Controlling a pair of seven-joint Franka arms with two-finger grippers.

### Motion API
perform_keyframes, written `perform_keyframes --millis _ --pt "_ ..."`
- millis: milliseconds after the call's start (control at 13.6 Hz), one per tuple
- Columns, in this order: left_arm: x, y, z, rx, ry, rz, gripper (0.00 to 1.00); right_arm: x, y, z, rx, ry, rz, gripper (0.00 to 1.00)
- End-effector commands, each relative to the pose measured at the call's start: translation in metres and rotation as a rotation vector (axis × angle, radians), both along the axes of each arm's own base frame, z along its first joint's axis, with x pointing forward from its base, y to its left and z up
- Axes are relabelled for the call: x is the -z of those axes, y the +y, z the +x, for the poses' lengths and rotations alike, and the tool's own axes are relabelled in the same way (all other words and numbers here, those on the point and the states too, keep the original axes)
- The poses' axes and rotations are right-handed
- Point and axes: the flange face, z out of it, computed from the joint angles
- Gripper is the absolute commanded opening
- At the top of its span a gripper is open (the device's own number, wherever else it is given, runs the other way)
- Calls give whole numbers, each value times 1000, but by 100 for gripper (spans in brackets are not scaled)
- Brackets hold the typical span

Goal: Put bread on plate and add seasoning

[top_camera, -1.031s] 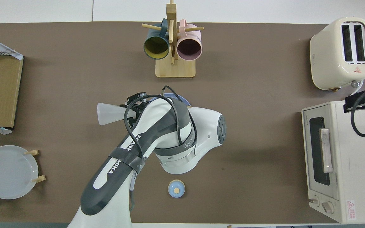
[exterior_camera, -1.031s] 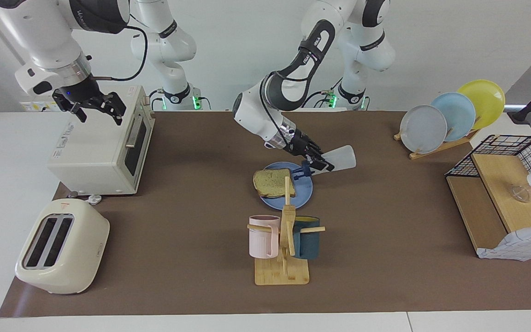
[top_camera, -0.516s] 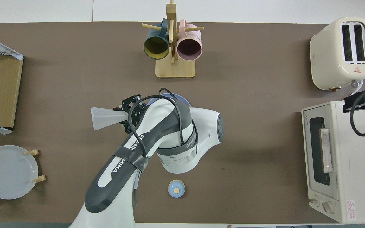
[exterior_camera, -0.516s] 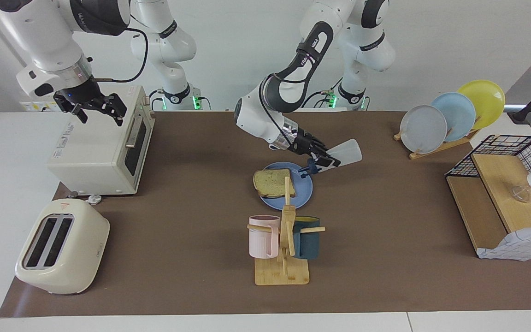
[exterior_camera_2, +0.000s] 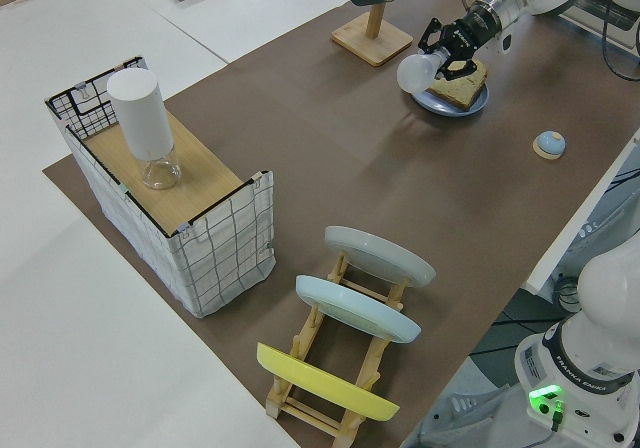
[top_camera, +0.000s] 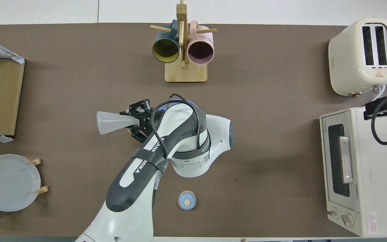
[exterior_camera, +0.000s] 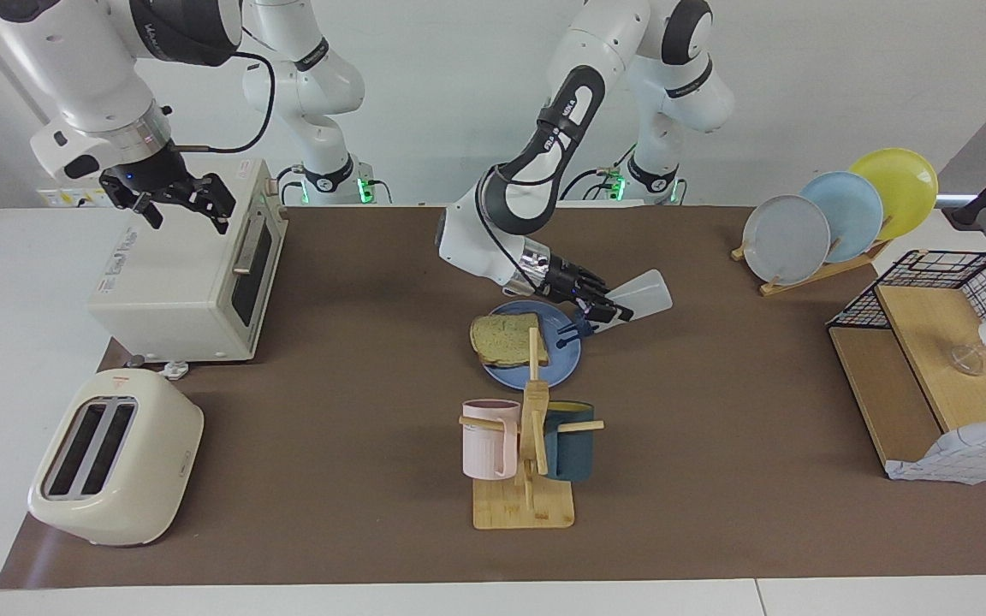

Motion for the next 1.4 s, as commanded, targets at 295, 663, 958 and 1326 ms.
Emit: perform_keyframes --millis 295,663,958,1326 --pt "-2 -28 -12 74 -24 -27 0 -1 -3 -3 -15 -11 3 100" --pt "-4 -78 -78 86 30 -64 0 -1 -3 -3 -14 -11 3 100" --pt "-7 -78 -71 75 16 -90 0 -1 -3 -3 -14 -11 3 100" --pt "-3 -16 8 15 -37 -113 0 -1 -3 -3 -15 -11 3 100"
